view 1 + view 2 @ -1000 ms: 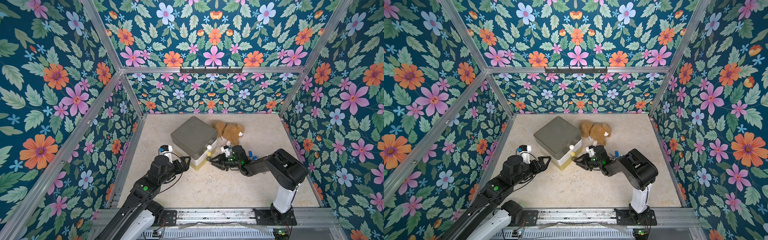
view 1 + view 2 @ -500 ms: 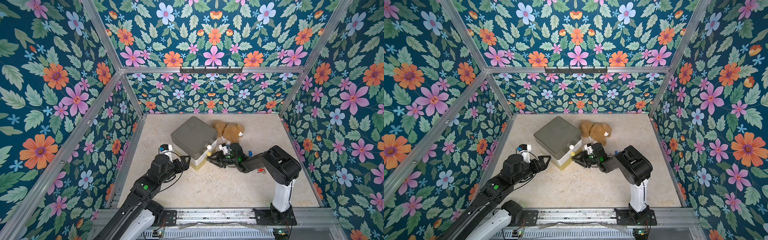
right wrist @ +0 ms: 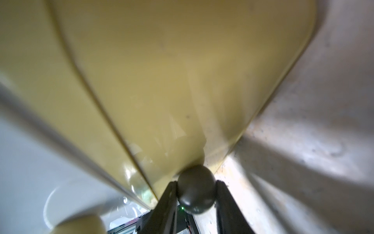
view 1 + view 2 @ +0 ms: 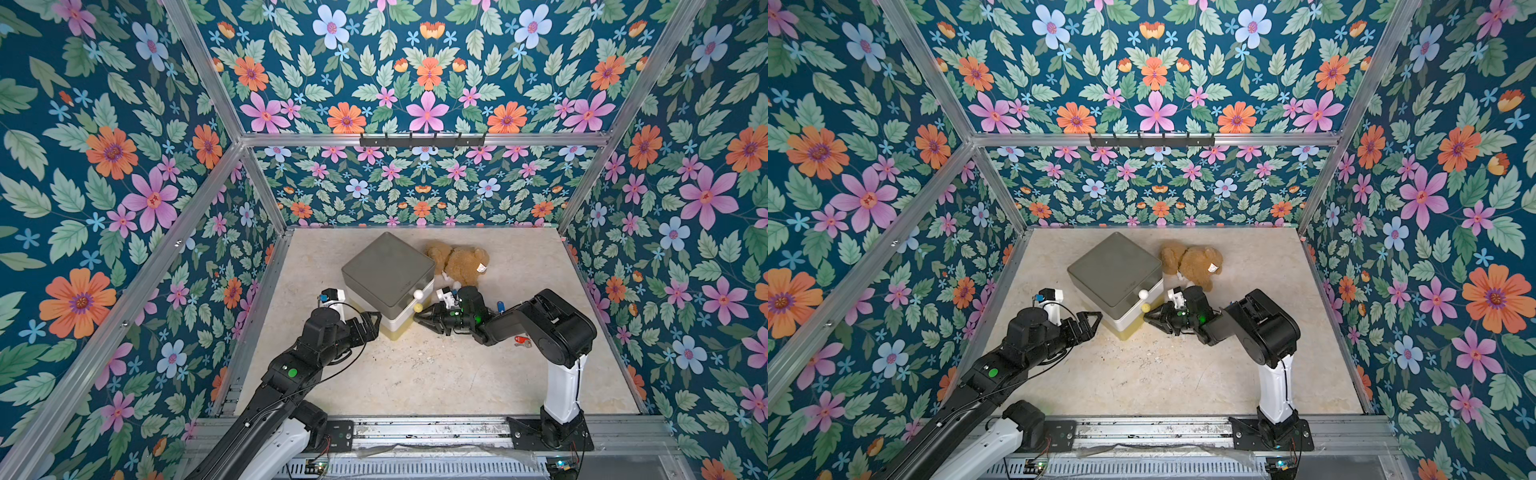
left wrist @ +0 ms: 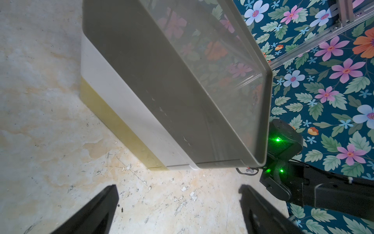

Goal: Take the keys out of the drawer
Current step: Open the drawer in the storage box.

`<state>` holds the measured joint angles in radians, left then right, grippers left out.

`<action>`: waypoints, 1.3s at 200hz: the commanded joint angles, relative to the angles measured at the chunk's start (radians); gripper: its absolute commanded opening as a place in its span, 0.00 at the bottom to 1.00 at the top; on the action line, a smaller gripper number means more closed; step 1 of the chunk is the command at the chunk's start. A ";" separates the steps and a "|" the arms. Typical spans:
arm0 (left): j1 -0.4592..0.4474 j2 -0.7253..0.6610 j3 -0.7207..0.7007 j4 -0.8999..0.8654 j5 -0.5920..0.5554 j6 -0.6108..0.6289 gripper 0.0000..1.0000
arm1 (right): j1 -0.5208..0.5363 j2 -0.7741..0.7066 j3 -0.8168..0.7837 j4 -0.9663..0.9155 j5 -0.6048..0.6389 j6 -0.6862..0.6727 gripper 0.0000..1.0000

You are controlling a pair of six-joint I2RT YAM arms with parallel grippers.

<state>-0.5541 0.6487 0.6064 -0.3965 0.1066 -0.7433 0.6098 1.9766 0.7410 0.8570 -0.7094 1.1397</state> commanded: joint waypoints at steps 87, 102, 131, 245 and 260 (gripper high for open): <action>0.000 0.006 0.000 0.036 -0.002 0.000 0.99 | -0.003 -0.119 -0.178 0.102 0.017 0.005 0.21; 0.000 0.010 -0.002 0.052 0.004 -0.005 0.99 | -0.002 -0.141 -0.228 0.122 0.024 0.010 0.21; 0.000 0.024 0.004 0.071 0.004 -0.003 0.99 | -0.003 -0.198 -0.328 0.148 0.035 0.014 0.21; 0.000 0.132 0.042 0.164 0.028 0.016 0.99 | -0.035 -0.510 -0.519 -0.172 0.087 -0.148 0.21; 0.000 0.142 0.050 0.164 0.028 0.021 0.99 | -0.049 -0.552 -0.516 -0.240 0.094 -0.181 0.21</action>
<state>-0.5541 0.7792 0.6422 -0.2646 0.1307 -0.7475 0.5762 1.4746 0.2237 0.7757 -0.6239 1.0431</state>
